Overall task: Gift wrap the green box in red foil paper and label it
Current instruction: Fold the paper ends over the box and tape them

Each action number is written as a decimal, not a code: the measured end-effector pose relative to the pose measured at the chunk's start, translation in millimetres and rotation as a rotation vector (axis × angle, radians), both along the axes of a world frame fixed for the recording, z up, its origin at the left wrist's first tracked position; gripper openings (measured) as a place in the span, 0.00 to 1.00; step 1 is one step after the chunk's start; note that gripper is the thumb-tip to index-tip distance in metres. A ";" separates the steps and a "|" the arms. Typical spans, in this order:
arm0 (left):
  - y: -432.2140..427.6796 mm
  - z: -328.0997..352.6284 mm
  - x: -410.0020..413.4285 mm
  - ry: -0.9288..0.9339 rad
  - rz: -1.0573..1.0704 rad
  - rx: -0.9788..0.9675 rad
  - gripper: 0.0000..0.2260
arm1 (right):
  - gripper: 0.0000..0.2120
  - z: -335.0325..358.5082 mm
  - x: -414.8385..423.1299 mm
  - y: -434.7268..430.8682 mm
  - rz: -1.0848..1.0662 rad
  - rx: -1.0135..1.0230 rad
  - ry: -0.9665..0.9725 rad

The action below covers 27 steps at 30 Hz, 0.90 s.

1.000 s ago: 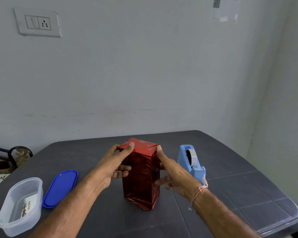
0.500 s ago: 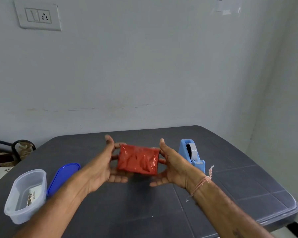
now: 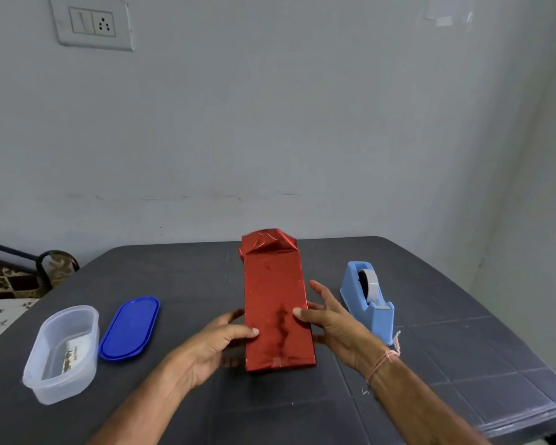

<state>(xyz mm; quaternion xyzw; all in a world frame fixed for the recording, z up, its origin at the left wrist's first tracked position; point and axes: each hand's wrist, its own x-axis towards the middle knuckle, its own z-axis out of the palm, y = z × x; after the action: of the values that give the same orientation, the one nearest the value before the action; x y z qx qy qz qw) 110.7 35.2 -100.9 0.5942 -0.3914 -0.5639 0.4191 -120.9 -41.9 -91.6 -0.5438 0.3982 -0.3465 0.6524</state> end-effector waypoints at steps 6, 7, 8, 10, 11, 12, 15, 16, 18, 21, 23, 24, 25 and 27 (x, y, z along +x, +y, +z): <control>-10.3 23.2 -8.9 -0.052 0.015 -0.299 0.32 | 0.28 20.1 8.8 -5.2 0.008 -0.312 -0.076; -11.8 24.8 -11.0 -0.057 0.020 -0.351 0.28 | 0.28 22.5 9.5 -5.8 0.011 -0.355 -0.083; -12.5 24.7 -12.1 -0.063 0.026 -0.394 0.25 | 0.29 23.8 8.9 -6.7 0.016 -0.386 -0.076; -12.6 22.6 -11.0 -0.094 0.016 -0.446 0.23 | 0.31 23.9 6.1 -8.4 0.035 -0.430 -0.030; -13.4 20.4 -8.9 -0.122 0.001 -0.452 0.23 | 0.32 23.4 4.4 -9.1 0.043 -0.442 0.000; -13.1 19.1 -8.3 -0.144 -0.016 -0.464 0.25 | 0.32 22.0 2.5 -9.9 0.045 -0.443 0.022; -13.7 21.8 -11.6 -0.243 0.101 -0.568 0.38 | 0.33 19.0 -2.6 -11.5 0.020 -0.419 0.027; -14.5 27.2 -14.1 -0.328 0.177 -0.648 0.43 | 0.33 19.7 -3.4 -10.7 0.010 -0.414 0.028; -15.6 44.4 -19.2 -0.581 0.258 -0.871 0.46 | 0.34 21.2 -3.2 -8.0 -0.001 -0.412 0.044; -17.4 76.6 -31.5 -1.032 0.241 -1.064 0.37 | 0.34 21.6 -1.3 -6.0 -0.035 -0.442 0.056; -16.8 96.2 -45.1 -1.262 0.227 -1.055 0.32 | 0.35 21.0 0.1 -5.8 -0.057 -0.456 0.063; -17.5 104.6 -52.5 -1.342 0.219 -1.029 0.29 | 0.35 21.0 0.7 -5.1 -0.064 -0.459 0.073; -19.7 112.6 -59.0 -1.387 0.207 -1.001 0.25 | 0.36 20.5 0.8 -4.5 -0.072 -0.466 0.088; -27.5 127.6 -67.5 -1.342 0.168 -0.947 0.14 | 0.38 21.4 1.0 -3.1 -0.089 -0.471 0.130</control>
<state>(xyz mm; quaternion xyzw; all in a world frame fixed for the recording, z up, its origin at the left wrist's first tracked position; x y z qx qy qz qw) 43.2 7.7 26.7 0.5924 -0.7092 0.1689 0.3429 -119.9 -45.1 -70.2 -0.6841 0.3710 -0.4224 0.4646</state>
